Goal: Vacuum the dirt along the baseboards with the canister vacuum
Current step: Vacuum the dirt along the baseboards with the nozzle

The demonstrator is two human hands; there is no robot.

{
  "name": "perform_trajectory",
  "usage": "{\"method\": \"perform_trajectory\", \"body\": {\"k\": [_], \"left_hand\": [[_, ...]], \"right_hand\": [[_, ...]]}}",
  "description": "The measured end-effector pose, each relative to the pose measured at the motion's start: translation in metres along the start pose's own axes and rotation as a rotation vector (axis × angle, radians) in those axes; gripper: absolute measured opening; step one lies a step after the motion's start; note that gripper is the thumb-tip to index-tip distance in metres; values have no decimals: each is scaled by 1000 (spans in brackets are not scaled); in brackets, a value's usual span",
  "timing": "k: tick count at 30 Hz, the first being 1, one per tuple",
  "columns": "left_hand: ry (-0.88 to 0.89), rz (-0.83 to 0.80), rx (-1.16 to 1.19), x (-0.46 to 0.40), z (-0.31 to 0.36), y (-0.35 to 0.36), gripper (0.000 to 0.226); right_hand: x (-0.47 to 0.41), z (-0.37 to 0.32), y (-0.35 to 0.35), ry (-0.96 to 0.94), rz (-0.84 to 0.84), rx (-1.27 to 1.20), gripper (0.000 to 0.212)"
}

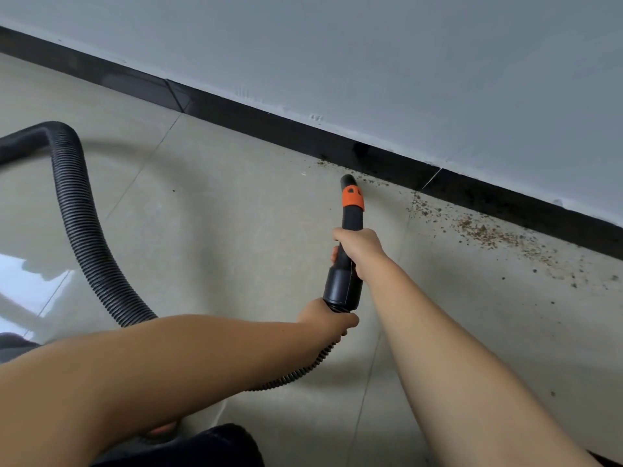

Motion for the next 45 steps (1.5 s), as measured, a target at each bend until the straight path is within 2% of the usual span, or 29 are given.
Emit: {"method": "perform_trajectory", "body": {"k": [5,11,27,39,45], "left_hand": [[-22,-102,-105,-14,9,37,31],[5,-131,-85,-27,28,54,23],[38,11,43,-16,22,0,15],[53,91,117,-14,23,-23,11],[77,117,196,-15,28,-32,12]], "right_hand": [[17,17,-57,16,128,-116,8],[16,4,-84,6,167,-114,10],[-11,-22,-12,-3,19,35,10],[-25,-40,22,11,-52,125,22],[-35,-56,38,6,-90,231,22]]}}
Point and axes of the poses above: each hand's wrist, its own x-axis away from the middle knuckle, its own y-axis out of the palm, z = x × y, the point moved 8 cm from there along -x, towards the middle knuckle, and after that the axes turned 15 degrees about -z, right-handed, at the moved point
